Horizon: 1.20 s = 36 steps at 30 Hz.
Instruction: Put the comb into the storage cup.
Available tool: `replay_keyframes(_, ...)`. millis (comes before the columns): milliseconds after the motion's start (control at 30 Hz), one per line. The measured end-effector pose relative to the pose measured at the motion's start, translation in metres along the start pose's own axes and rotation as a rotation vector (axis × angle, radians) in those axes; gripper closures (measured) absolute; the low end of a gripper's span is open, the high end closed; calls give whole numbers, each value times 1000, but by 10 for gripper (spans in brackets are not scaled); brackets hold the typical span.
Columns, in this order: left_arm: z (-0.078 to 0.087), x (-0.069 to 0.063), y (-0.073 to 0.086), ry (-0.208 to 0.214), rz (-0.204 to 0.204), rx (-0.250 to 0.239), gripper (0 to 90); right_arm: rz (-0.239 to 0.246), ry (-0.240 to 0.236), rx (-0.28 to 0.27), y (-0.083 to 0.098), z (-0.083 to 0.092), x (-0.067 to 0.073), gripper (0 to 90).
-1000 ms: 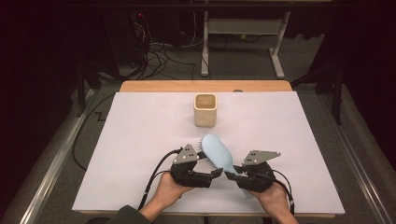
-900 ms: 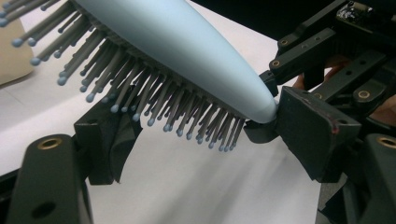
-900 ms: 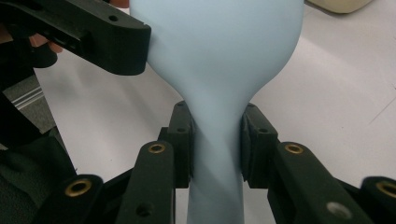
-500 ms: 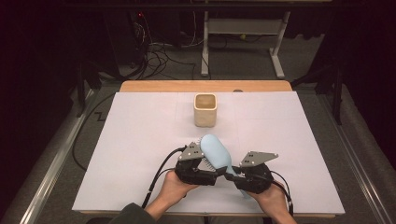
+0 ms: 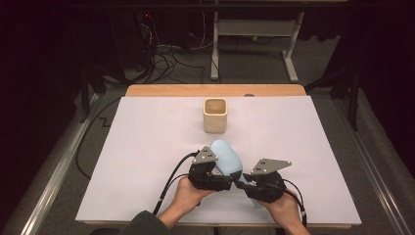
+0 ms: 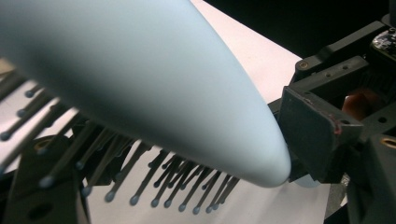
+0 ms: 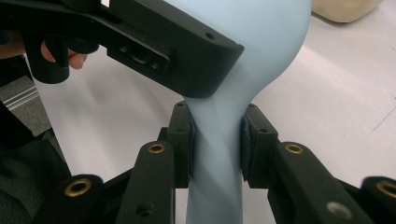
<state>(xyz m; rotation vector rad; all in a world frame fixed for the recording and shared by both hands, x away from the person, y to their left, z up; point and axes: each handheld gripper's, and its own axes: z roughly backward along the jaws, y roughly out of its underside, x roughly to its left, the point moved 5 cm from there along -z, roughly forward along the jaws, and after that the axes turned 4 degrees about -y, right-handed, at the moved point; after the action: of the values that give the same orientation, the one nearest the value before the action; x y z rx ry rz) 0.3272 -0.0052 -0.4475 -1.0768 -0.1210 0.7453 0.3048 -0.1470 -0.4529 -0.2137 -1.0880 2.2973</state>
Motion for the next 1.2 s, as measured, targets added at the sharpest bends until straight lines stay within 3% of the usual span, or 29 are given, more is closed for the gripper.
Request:
replay_keyframes(233, 0, -2, -2, -13, -5, 17, 243, -5, 10, 0, 0, -1, -1, 706)
replay_keyframes(400, 0, -3, -5, -24, -47, 24, 247, -4, 16, -7, 0, -1, -2, 706)
replay_keyframes(567, 1, -4, -5, -30, -60, 22, 245, 3, 29, -14, 0, 0, -2, 706)
replay_keyframes(900, 10, -6, -6, -16, -30, 25, 317, 30, 38, -23, -1, 0, 2, 706)
replay_keyframes(1200, 21, -5, -8, 42, 18, 22, 390, 76, 62, -25, -3, 0, 6, 704)
